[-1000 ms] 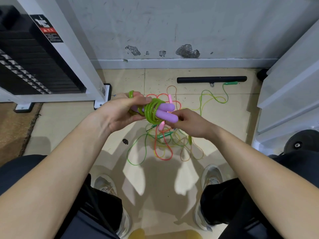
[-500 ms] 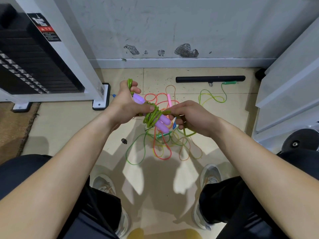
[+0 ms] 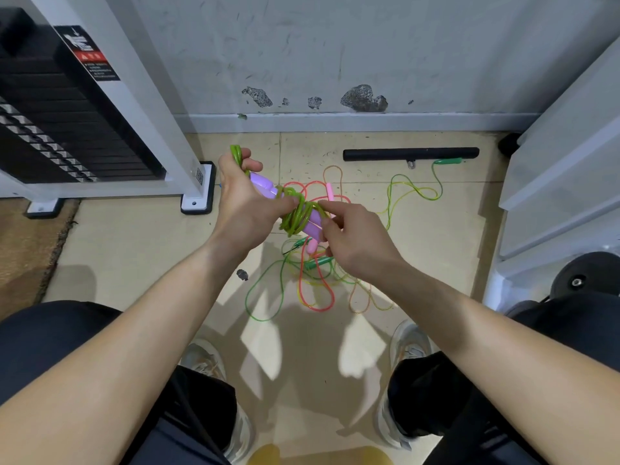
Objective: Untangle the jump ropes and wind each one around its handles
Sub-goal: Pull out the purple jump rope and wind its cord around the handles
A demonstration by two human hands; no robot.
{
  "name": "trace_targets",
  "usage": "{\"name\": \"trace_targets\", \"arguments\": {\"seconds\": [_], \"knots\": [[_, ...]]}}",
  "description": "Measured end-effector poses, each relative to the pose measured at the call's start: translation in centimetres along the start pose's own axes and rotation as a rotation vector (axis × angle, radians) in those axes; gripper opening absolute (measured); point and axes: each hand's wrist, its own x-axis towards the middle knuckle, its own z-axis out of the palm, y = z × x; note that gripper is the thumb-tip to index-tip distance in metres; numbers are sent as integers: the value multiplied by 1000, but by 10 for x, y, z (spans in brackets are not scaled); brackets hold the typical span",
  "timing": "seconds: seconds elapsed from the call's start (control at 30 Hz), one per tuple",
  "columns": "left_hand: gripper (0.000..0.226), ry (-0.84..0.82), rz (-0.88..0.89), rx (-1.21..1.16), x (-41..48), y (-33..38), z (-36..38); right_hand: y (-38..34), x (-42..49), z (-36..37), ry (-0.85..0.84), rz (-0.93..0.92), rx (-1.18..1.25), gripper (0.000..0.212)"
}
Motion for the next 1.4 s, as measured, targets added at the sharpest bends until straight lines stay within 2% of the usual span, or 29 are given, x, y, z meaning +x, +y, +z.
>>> {"name": "trace_targets", "arguments": {"seconds": [0.1, 0.23, 0.3, 0.47, 0.53, 0.6, 0.67, 0.83, 0.93, 1.1, 1.2, 1.3, 1.4], "knots": [[83, 48, 3, -51, 0, 2, -1, -4, -10, 7, 96, -56, -55, 31], [86, 84, -16, -140, 0, 2, -1, -6, -16, 2, 215, -26, -221, 24], [87, 102, -21, -156, -1, 1, -1, -7, -18, 4, 237, -16, -179, 20], [84, 136, 6, -155, -2, 2, 2, -6, -19, 16, 264, 104, 626, 8], [82, 143, 22, -142, -4, 2, 6, -9, -20, 19, 265, 139, 810, 7], [81, 136, 17, -141, -6, 2, 10, -10, -21, 22, 261, 141, 894, 6], [80, 126, -6, -153, -4, 2, 10, -8, -19, 21, 255, 94, 844, 10], [87, 110, -118, -287, 6, 5, 3, 9, 1, 4, 241, -138, 230, 19], [85, 110, -178, -324, 8, 3, 3, 15, 6, 0, 271, -252, 77, 20], [70, 50, -304, -429, 12, 1, -2, 21, 9, -3, 294, -381, 104, 23], [73, -12, -348, -523, 15, -1, -9, 19, 10, -7, 257, -405, 162, 27], [72, -57, -373, -572, 16, -3, -11, 14, 10, -12, 208, -391, 262, 27], [55, -97, -373, -604, 18, -4, -14, 12, 15, -20, 138, -286, 500, 20]]}}
